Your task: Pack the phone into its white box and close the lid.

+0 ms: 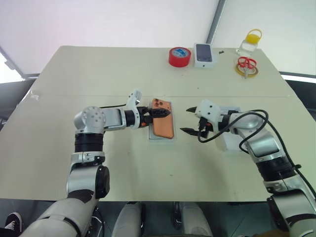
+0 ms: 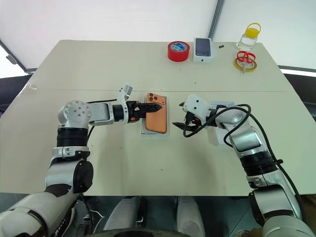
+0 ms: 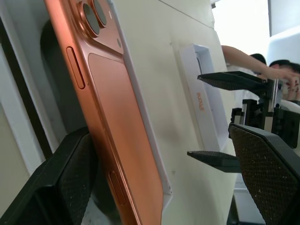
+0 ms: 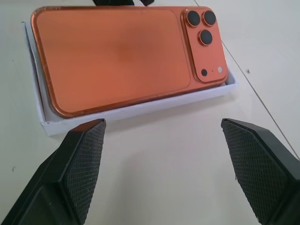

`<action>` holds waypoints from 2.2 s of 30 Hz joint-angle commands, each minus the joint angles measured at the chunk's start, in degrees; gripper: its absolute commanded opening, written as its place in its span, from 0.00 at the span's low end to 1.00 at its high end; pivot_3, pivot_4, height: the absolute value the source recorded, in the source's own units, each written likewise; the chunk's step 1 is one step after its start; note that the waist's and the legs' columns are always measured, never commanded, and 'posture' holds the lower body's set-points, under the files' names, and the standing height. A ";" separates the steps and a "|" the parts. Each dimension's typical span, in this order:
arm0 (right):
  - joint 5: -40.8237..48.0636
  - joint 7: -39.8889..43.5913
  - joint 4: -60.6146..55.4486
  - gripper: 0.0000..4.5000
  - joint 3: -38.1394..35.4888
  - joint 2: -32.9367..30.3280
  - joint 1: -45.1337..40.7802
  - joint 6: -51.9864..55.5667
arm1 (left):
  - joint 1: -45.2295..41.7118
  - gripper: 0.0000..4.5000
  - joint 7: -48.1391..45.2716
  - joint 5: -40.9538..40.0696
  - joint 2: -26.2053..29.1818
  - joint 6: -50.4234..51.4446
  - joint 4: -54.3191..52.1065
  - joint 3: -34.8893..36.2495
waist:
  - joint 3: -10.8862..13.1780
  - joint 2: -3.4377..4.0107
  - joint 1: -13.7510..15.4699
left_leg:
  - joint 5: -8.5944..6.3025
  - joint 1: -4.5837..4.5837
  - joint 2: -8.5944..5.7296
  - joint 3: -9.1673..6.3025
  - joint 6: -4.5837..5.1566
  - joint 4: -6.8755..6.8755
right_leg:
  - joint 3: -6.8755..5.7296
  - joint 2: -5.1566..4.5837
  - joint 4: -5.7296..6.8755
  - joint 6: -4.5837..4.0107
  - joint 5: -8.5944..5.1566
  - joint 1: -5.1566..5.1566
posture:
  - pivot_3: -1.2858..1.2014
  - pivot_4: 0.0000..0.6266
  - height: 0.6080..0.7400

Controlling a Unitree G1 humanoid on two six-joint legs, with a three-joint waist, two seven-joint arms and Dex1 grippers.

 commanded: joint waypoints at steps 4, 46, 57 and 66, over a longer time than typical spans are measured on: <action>-0.18 -0.50 -0.52 0.92 -0.43 0.57 -0.70 -1.35 | -0.35 0.99 -0.56 0.31 2.56 1.81 -5.61 -0.21 | 0.00 0.00 0.02 | 0.01 0.00 0.01 0.00 -0.01 0.00 | 0.01 0.00 0.01 0.00 0.00 0.00 | 0.52 0.24 1.00; -8.70 -4.32 2.45 0.01 2.44 0.86 4.30 -6.54 | 12.17 0.00 -33.31 38.48 -0.74 -60.91 -2.21 -35.98 | -0.04 0.13 1.74 | -0.10 0.00 -0.03 0.10 0.24 0.18 | 0.04 -0.10 -0.07 -0.03 0.00 0.16 | 0.52 0.24 1.00; -6.18 -1.25 -12.93 0.01 -5.78 -7.94 16.19 -0.11 | 9.93 0.00 -33.75 41.71 -9.00 -62.43 3.54 -36.06 | -0.06 0.16 2.00 | -0.11 0.01 -0.02 0.05 0.26 0.18 | -0.02 -0.10 -0.10 -0.01 -0.01 0.21 | 0.52 0.24 1.00; -6.15 -1.24 -12.48 0.01 -9.07 -11.70 19.55 -0.14 | 10.58 0.00 -34.16 42.22 -8.82 -63.51 2.69 -35.41 | -0.06 0.16 1.86 | -0.11 0.02 0.04 0.05 0.25 0.17 | -0.03 -0.06 -0.09 0.00 -0.02 0.17 | 0.52 0.24 1.00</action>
